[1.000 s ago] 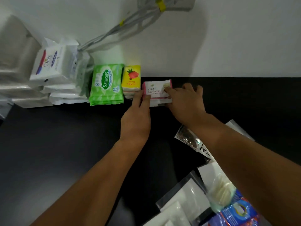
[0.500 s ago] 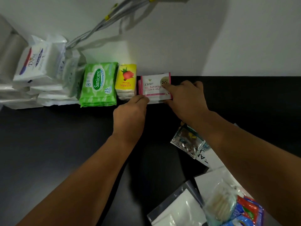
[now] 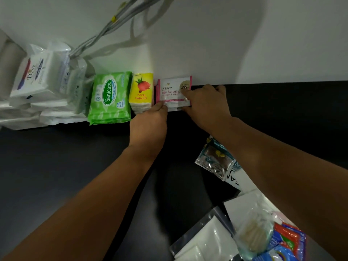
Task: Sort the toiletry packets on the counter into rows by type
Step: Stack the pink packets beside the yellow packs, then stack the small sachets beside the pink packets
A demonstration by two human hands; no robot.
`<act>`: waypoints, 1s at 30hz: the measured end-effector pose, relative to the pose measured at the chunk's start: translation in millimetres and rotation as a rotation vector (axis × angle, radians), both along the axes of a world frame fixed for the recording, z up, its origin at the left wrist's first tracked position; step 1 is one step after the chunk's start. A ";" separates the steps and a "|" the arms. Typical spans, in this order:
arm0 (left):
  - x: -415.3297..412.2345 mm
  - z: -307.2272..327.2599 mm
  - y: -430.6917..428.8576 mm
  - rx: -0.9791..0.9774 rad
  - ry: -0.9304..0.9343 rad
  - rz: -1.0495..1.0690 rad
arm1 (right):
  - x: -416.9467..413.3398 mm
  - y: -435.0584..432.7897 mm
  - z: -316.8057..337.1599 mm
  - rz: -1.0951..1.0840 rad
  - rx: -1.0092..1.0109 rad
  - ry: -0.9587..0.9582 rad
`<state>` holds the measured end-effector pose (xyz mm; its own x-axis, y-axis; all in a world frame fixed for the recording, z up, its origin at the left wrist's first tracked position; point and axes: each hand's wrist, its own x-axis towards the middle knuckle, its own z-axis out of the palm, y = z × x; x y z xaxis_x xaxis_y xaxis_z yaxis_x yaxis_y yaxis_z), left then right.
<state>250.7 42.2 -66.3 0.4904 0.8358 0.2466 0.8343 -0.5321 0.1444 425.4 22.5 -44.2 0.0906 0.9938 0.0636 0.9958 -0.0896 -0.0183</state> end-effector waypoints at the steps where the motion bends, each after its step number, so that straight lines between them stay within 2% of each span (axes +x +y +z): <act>1: 0.3 0.2 0.2 -0.005 0.008 -0.002 | -0.4 0.9 1.1 -0.001 -0.012 -0.004; 6: -0.6 8.9 -9.5 0.005 -0.026 -0.023 | 0.4 -5.5 14.3 0.009 -0.098 0.054; 10: -0.2 25.7 -36.1 -0.038 -0.246 -0.098 | 14.5 -35.7 32.2 -0.001 0.037 0.189; 13: 3.9 31.4 -66.3 -0.206 -0.386 -0.119 | 30.7 -70.1 38.2 -0.035 0.048 0.329; 16: 13.6 28.6 -98.3 -0.337 -0.434 -0.108 | 39.5 -102.3 39.7 -0.087 -0.053 0.411; 22: 46.7 21.4 -134.2 -0.414 -0.327 -0.012 | 46.1 -152.4 34.9 -0.167 -0.240 0.364; 26: 57.8 23.6 -144.7 -0.398 -0.245 0.029 | 41.5 -172.4 25.9 -0.139 -0.236 0.296; 30: 55.9 29.9 -152.8 -0.500 -0.258 0.066 | 39.4 -183.2 24.5 -0.140 -0.232 0.319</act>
<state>306.6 -110.5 -36.4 0.4094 0.9087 -0.0818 0.7676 -0.2946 0.5691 464.8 -160.7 -19.7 0.2043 0.9553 -0.2138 0.9214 -0.2614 -0.2874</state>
